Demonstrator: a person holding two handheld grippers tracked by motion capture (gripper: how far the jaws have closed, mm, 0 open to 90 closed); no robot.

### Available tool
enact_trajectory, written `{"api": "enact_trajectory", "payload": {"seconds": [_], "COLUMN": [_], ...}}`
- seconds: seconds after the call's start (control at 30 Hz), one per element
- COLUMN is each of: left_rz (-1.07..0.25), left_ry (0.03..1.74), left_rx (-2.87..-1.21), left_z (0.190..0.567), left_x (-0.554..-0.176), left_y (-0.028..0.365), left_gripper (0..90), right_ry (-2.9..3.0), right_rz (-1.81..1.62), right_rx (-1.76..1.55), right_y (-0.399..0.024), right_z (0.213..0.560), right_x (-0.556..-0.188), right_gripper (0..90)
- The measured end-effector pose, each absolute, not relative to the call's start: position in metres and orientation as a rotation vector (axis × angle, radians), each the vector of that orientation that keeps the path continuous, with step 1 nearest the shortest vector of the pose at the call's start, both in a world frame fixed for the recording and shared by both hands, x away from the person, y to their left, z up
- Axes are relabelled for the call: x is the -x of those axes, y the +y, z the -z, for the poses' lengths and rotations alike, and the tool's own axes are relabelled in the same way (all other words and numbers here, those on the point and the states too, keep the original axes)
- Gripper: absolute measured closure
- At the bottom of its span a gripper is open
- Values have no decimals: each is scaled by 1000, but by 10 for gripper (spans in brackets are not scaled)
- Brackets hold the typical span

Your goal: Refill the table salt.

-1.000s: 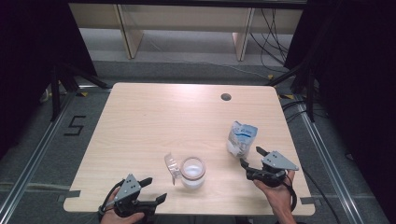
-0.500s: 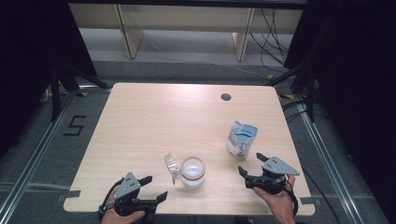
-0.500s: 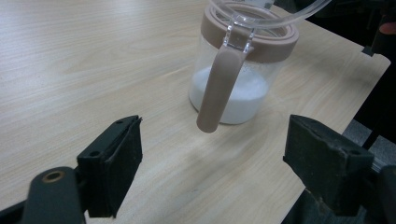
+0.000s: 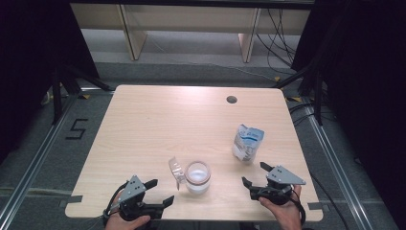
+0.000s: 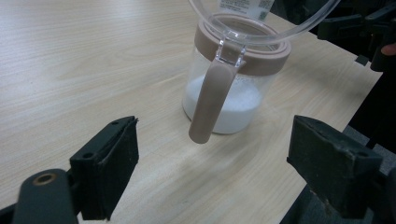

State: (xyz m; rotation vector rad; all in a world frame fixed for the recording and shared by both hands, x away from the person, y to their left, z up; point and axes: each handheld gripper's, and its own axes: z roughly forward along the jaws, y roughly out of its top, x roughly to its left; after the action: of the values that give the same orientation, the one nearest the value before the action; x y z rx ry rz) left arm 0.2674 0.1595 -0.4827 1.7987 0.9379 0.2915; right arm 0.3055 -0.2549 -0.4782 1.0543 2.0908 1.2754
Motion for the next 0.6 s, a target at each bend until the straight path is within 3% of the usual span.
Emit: {"api": "enact_trajectory", "payload": {"seconds": [0.6], "left_rz": [-309], "left_ry": [918], "left_rx": [-1780], "left_z": [471], "left_x": [-272], "left_y": [157], "left_gripper": [159], "right_ry": [2133], "right_rz": [-1253], "right_rx": [-1039], "right_y": [-255], "right_z": [481], "right_x": [-293], "right_gripper": [160]}}
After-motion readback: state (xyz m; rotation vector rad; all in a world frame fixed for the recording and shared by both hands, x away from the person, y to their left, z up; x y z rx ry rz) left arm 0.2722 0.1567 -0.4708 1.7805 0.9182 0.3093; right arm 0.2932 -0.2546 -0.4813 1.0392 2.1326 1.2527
